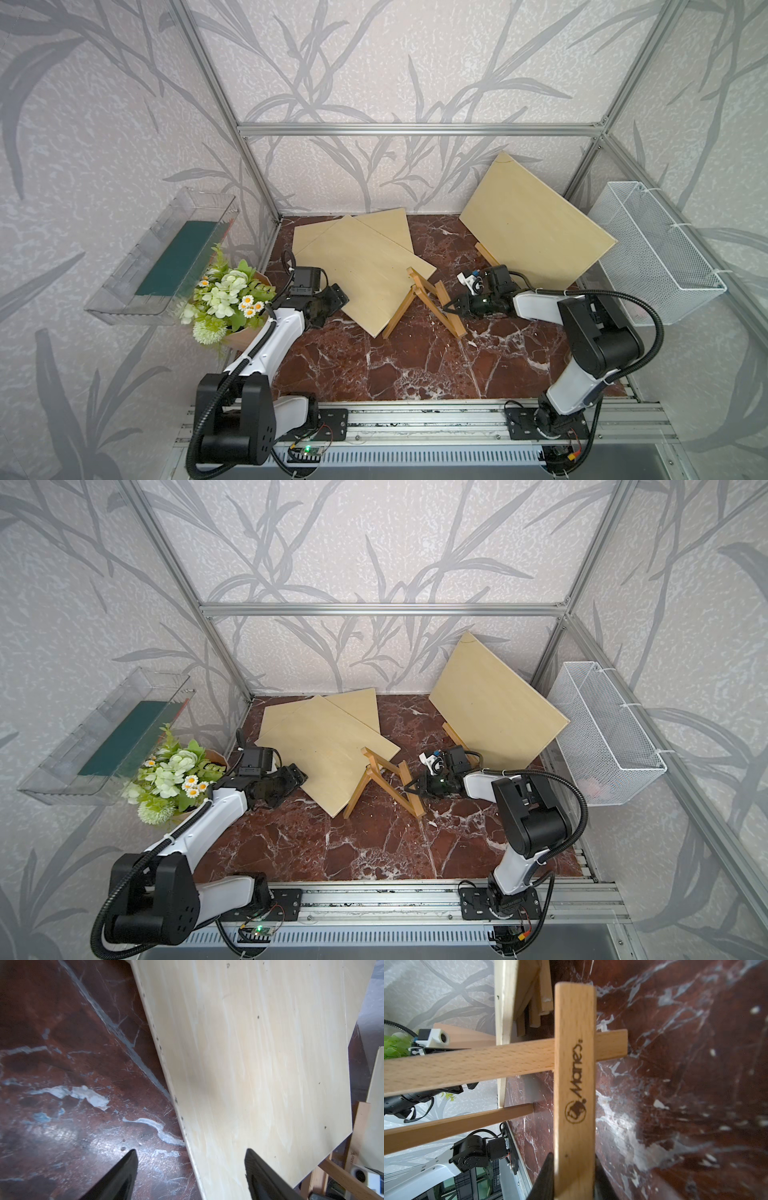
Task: Assemble the easel
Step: Place the easel at the center of the board.
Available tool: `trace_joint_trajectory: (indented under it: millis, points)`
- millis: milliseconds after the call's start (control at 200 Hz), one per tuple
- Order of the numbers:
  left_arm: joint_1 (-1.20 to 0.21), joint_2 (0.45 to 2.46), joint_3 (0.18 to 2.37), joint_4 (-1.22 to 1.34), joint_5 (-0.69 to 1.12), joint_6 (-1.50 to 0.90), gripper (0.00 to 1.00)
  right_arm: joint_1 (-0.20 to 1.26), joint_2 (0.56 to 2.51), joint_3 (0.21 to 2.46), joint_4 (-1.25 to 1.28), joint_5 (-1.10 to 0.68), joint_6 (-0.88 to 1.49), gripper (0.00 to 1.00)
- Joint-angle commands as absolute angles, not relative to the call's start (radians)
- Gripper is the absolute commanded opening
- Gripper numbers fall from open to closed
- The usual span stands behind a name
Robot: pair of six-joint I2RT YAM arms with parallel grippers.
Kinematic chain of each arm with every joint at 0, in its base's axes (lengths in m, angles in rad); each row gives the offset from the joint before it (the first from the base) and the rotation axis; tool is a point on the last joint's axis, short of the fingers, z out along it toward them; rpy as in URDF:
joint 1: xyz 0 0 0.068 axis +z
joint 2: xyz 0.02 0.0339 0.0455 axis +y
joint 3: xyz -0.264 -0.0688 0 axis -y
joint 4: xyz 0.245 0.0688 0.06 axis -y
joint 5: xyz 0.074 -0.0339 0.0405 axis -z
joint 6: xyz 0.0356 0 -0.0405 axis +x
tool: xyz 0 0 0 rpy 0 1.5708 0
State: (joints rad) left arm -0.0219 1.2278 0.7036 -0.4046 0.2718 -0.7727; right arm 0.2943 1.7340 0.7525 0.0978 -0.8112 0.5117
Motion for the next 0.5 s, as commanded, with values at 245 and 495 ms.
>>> trace_joint_trajectory:
  millis: [245, 495]
  points:
    - [-0.015, 1.306, 0.692, -0.284, 0.333, -0.865, 0.82, 0.291, 1.714, 0.684, -0.028, -0.252, 0.542, 0.41]
    - [-0.015, 1.339, 0.689, -0.261, 0.322, -0.878, 0.82, 0.291, 1.607, 0.72, -0.19, -0.17, 0.517, 0.77]
